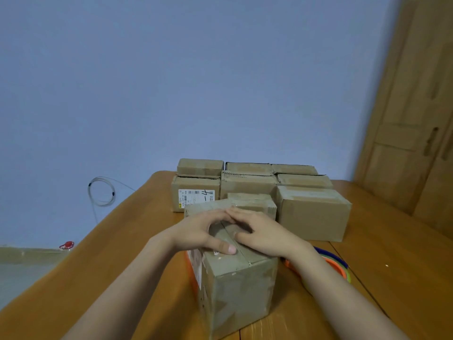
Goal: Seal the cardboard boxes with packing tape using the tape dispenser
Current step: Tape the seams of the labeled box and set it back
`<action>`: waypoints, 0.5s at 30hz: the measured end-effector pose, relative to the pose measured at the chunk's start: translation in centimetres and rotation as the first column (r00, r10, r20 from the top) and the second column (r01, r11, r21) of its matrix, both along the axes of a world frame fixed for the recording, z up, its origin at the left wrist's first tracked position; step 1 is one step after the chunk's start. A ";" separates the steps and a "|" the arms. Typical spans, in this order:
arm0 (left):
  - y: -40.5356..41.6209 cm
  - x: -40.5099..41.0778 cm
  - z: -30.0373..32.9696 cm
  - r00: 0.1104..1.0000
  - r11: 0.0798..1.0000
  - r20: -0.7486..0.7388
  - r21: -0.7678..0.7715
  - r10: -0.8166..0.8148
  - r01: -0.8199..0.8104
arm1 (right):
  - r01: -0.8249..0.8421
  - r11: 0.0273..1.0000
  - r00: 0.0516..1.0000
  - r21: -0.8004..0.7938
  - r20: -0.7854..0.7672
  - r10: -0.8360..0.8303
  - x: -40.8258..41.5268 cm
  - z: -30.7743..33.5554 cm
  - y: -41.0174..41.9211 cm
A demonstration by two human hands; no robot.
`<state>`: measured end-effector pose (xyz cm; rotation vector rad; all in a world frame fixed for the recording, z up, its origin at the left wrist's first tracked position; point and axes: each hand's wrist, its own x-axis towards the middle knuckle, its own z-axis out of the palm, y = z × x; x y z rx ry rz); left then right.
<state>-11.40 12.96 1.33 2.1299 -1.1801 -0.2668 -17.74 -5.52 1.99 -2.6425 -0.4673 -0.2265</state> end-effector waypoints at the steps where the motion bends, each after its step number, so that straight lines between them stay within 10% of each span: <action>1: -0.2 0.1 0.1 1.000 1.000 -0.020 -0.018 -0.002 0.002 | 0.019 0.999 1.000 -0.027 0.009 -0.019 -0.4 0.0 0.0; 6: -1.4 0.5 0.4 0.995 0.996 -0.097 -0.090 -0.031 0.023 | 0.043 0.993 0.995 -0.111 0.094 -0.033 -1.8 0.5 -0.8; 10: -2.8 0.9 0.4 0.989 0.984 -0.143 -0.175 0.022 -0.047 | 0.049 0.986 0.997 0.158 0.051 -0.058 -2.5 1.3 -3.9; 15: -4.5 0.8 0.7 0.968 0.981 0.169 0.029 0.185 -0.193 | 0.288 0.956 0.954 -0.054 -0.076 -0.292 -2.4 -0.1 -10.1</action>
